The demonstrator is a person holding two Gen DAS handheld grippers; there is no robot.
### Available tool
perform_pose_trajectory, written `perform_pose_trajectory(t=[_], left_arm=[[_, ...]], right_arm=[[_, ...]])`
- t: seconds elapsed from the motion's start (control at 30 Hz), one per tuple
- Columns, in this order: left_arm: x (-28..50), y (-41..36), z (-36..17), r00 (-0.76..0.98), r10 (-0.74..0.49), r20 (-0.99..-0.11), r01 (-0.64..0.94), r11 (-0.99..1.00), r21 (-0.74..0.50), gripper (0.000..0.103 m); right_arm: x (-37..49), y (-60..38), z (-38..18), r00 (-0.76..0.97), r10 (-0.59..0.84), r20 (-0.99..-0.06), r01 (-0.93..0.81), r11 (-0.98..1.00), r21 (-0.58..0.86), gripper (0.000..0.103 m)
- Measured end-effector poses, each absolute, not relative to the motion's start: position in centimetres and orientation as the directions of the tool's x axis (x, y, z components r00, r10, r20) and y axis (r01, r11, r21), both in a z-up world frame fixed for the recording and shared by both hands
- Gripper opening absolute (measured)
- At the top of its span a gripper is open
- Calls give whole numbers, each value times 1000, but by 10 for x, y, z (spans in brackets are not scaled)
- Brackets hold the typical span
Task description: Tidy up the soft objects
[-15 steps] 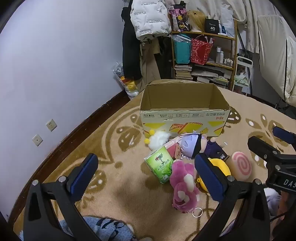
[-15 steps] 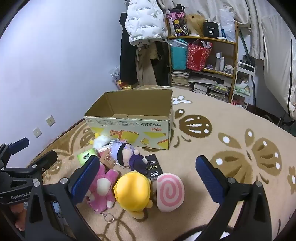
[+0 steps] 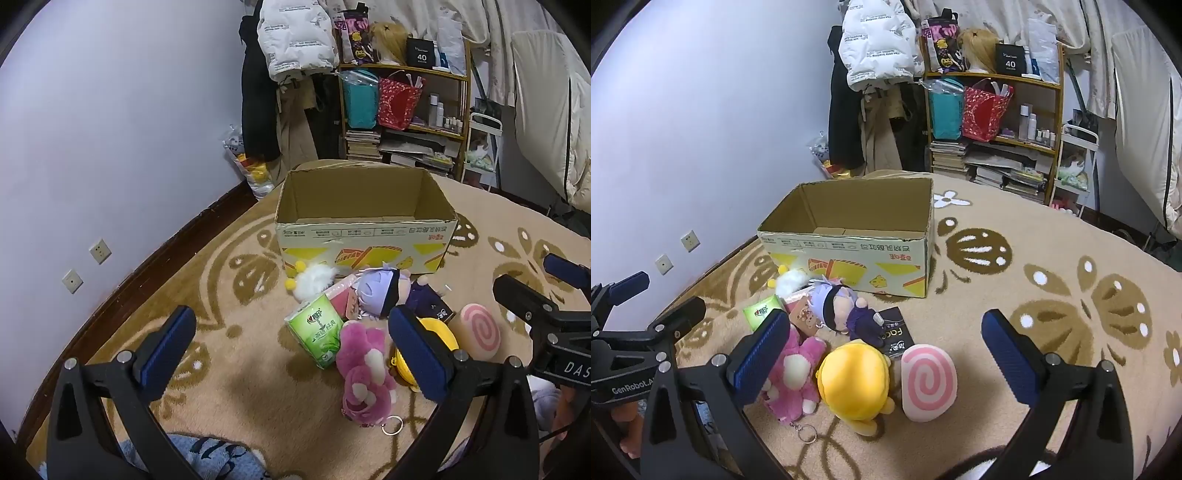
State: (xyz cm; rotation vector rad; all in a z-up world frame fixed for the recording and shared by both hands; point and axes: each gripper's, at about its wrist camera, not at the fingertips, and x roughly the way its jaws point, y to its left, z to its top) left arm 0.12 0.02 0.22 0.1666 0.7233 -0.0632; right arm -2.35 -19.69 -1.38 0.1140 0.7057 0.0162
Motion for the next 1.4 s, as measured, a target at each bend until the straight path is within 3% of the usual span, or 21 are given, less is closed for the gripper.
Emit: perform_pose_trajectory(t=[1.4], left_arm=[[2,-5,-1,750,-1,-661,126,982,142,103]], right_arm=[[-24,-197,-15,762,53,-645,24,994,110,103]])
